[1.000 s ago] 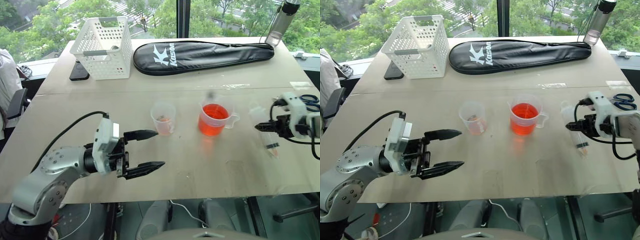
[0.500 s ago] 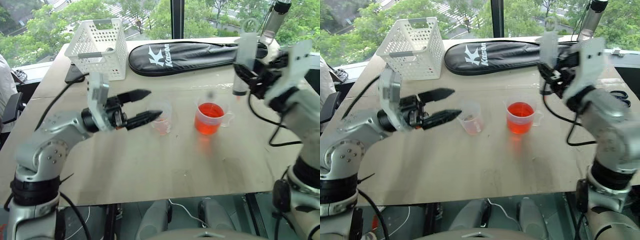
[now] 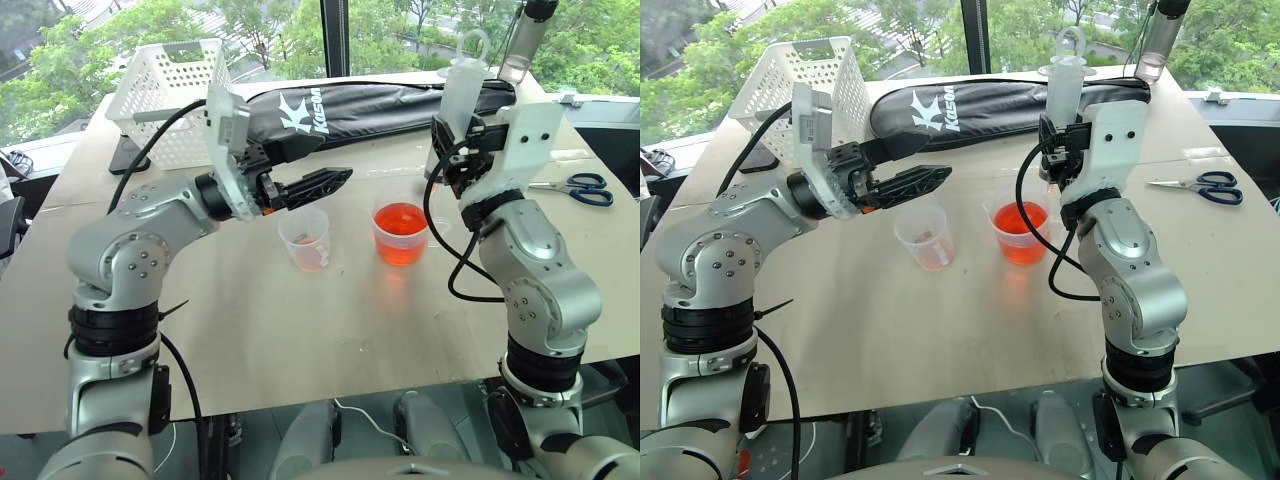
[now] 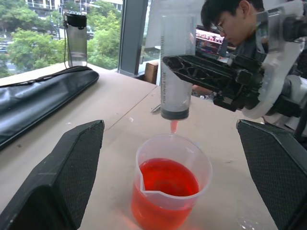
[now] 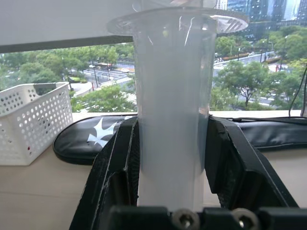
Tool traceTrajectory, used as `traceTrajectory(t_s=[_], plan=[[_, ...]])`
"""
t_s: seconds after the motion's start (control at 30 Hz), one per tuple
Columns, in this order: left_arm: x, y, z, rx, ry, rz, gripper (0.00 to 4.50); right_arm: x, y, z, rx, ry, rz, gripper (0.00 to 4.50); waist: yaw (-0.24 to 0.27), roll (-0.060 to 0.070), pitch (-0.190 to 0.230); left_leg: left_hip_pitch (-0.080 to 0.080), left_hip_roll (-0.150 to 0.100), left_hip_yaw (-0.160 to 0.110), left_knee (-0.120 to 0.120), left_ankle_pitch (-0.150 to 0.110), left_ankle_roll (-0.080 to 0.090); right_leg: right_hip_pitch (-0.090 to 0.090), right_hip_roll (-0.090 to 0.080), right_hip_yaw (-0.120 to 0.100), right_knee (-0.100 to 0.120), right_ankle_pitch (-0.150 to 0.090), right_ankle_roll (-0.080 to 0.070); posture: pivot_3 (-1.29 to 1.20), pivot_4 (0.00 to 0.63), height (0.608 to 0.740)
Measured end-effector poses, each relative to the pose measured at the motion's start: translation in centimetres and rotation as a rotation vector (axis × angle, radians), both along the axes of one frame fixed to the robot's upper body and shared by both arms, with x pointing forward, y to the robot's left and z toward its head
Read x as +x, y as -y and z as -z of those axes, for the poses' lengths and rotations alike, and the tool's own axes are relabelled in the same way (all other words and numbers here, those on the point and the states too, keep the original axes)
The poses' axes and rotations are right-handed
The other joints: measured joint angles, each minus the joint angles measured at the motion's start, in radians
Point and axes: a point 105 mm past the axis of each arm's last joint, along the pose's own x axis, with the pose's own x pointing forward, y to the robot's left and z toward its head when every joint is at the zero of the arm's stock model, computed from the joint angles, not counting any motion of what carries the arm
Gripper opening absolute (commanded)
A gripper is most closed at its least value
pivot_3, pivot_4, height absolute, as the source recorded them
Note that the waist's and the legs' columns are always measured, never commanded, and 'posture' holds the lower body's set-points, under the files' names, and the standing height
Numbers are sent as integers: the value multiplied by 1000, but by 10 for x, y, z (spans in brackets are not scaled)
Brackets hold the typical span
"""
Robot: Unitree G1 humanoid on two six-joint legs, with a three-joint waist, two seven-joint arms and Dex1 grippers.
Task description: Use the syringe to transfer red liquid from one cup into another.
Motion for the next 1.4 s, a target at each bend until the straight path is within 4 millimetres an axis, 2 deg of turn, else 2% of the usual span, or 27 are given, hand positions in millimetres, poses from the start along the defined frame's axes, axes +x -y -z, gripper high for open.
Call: traceTrajectory(t_s=[0.27, 0.37, 0.53, 0.63, 0.77, 0.87, 1.03, 1.13, 1.4], plan=[[4, 0, 5, 5, -19, -7, 4500, 3, 15, -7, -5, 31, 27, 1432, -2, 0, 0, 0, 0, 0, 0, 0, 0, 0, 0, 0, 0, 0, 0, 0, 150, 740], [5, -1, 6, 7, -19, -7, 4500, 1, 11, -11, 18, 41, -37, 1432, -2, 0, 0, 0, 0, 0, 0, 0, 0, 0, 0, 0, 0, 0, 0, 0, 150, 740], [8, -3, 8, 9, -31, -25, 4500, -7, -10, -10, 104, 20, -219, 1432, -3, 0, 0, 0, 0, 0, 0, 0, 0, 0, -1, 0, 0, 0, 0, 0, 150, 740], [8, -3, 8, 10, -29, -24, 4500, -9, -14, 5, 110, -13, -272, 1432, 0, -1, 0, 0, 0, -1, 0, 0, 0, 0, -1, -1, -1, 0, 0, 0, 150, 740], [9, -2, 8, 14, -27, -20, 4500, -1, -15, 38, 88, -81, -289, 1432, 1, -1, 0, 0, 0, 0, 0, 0, 0, 0, 0, 0, 0, 0, 0, 0, 150, 740], [8, -1, 7, 20, -32, -15, 4500, 5, -11, 50, 72, -84, -275, 1432, -1, -1, 0, 0, 0, 0, 0, 0, 0, 0, 0, 0, 0, 0, 0, 0, 150, 740], [10, 3, 2, 49, -34, 8, 4500, 9, -12, 57, 46, -60, -264, 1432, -3, -1, 0, 0, 0, 0, 0, 0, 0, 0, 0, 0, 0, 0, 0, 0, 150, 740], [13, 11, -3, 123, -27, 14, 4500, 9, -16, 59, 4, -36, -267, 1432, -3, -1, 0, 0, 0, 0, 0, 0, 0, 0, 3, 0, 0, 0, 0, 0, 150, 740], [42, 45, -26, 214, 32, -8, 4500, 7, -27, 68, -71, -1, -268, 1431, 1, -1, 0, 0, -1, 0, 1, 0, 0, 0, 4, 0, 0, 0, 0, 0, 150, 740]])
